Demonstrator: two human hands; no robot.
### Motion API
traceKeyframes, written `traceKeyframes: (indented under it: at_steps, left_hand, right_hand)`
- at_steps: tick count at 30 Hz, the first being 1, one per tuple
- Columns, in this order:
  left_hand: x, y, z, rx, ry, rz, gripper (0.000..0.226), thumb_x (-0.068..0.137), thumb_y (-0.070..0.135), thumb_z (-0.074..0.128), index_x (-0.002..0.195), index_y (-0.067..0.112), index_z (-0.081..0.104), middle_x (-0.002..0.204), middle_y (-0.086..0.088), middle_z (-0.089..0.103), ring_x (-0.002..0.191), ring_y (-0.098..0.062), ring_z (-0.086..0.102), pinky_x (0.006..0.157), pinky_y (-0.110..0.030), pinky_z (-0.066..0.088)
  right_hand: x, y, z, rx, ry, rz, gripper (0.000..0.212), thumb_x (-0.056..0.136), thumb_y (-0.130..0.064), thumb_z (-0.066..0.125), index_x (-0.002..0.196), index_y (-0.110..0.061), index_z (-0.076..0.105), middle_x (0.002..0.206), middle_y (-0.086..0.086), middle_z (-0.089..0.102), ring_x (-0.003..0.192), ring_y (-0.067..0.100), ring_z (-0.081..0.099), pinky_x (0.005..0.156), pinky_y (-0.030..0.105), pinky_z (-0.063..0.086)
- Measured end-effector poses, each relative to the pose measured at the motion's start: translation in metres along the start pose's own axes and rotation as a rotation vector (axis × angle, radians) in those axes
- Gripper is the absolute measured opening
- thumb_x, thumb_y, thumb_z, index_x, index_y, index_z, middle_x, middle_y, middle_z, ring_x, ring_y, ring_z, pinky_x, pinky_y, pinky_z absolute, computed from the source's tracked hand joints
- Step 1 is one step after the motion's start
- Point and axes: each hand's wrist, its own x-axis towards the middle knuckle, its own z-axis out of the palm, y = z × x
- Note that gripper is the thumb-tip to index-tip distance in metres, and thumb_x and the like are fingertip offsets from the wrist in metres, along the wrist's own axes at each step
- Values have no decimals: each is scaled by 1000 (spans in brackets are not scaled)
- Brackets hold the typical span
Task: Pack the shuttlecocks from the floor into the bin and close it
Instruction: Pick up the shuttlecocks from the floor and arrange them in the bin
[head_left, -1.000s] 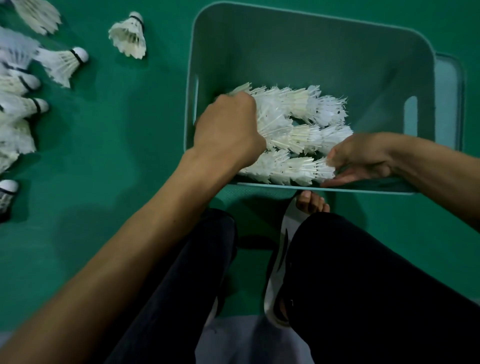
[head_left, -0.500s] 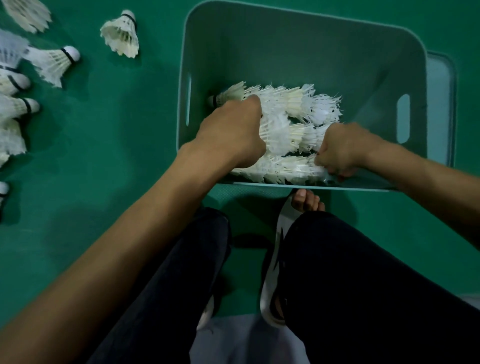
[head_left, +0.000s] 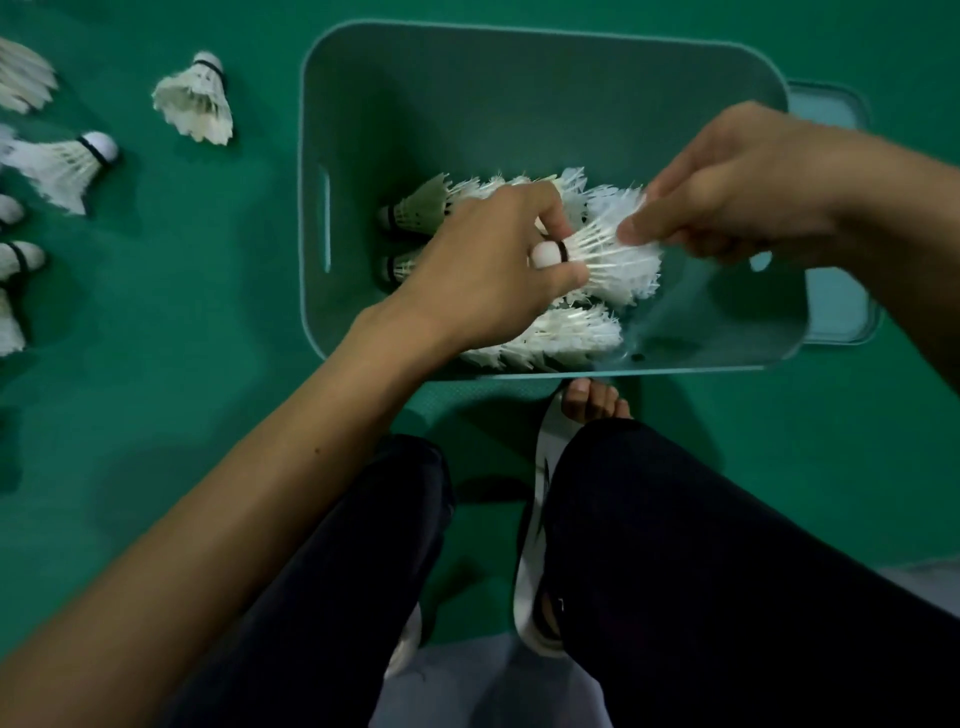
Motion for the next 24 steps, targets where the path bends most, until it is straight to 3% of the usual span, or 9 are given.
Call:
traceKeyframes:
  at_steps: [3, 5, 7, 11, 15, 17, 20, 22, 24]
  left_hand:
    - [6, -4, 5, 274, -171, -16, 42, 84, 51, 76, 112, 25, 61, 112, 2, 67, 98, -22, 62, 87, -41, 52]
    - [11, -5, 9, 465, -300, -52, 43, 85, 44, 76, 117, 21, 59, 118, -4, 65, 106, -28, 60, 91, -46, 52]
    - [15, -6, 13, 554, -371, -58, 39, 87, 33, 74, 120, 20, 59, 119, -7, 64, 108, -31, 60, 90, -47, 53]
    - [15, -9, 16, 620, -412, -11, 33, 88, 23, 67, 121, 23, 63, 120, -9, 57, 112, -33, 57, 89, -47, 52]
    - [13, -16, 14, 682, -447, -45, 34, 90, 30, 65, 124, 26, 64, 126, -9, 49, 117, -34, 53, 82, -43, 43]
    - [13, -16, 12, 702, -447, -84, 37, 91, 32, 65, 127, 27, 62, 128, -9, 50, 119, -33, 52, 84, -43, 43]
    - [16, -14, 8, 693, -412, -128, 39, 90, 34, 66, 128, 26, 60, 128, -9, 53, 118, -32, 54, 81, -41, 42]
    - [19, -14, 5, 671, -382, -152, 35, 90, 33, 66, 123, 24, 60, 122, -7, 57, 111, -31, 57, 78, -40, 44]
    - [21, -15, 0, 655, -350, -170, 26, 88, 30, 67, 112, 23, 60, 112, -4, 61, 102, -29, 59, 74, -40, 45]
  right_hand:
    - [8, 8, -5, -373, 179, 3, 25, 83, -23, 80, 93, -1, 73, 75, 13, 65, 55, 24, 53, 55, 26, 41]
    - [13, 9, 11, -626, 229, -2, 31, 82, -25, 73, 101, -2, 62, 91, 16, 61, 81, 34, 63, 72, 33, 47]
    - [19, 9, 36, -783, 168, -12, 28, 86, -23, 66, 107, -10, 54, 97, 14, 52, 103, 39, 62, 76, 37, 41]
    - [40, 16, 67, -920, 54, 13, 29, 88, -15, 61, 116, -15, 56, 91, 7, 47, 88, 30, 51, 72, 35, 41]
    - [51, 29, 71, -802, -21, 64, 9, 87, -6, 58, 92, -11, 53, 86, 7, 53, 81, 29, 54, 71, 35, 44]
    - [57, 39, 66, -678, -83, 59, 3, 87, -3, 59, 85, -4, 60, 81, 12, 64, 72, 29, 62, 66, 36, 53]
    - [61, 51, 54, -416, -206, 94, 17, 96, -2, 59, 80, 1, 64, 73, 17, 68, 66, 32, 70, 58, 37, 59]
    - [57, 58, 48, -252, -199, 118, 29, 98, -2, 60, 70, -4, 55, 69, 14, 59, 56, 25, 65, 43, 25, 49]
    - [52, 62, 46, -160, -183, 127, 33, 99, -5, 61, 68, -7, 50, 68, 10, 53, 50, 16, 60, 40, 18, 43]
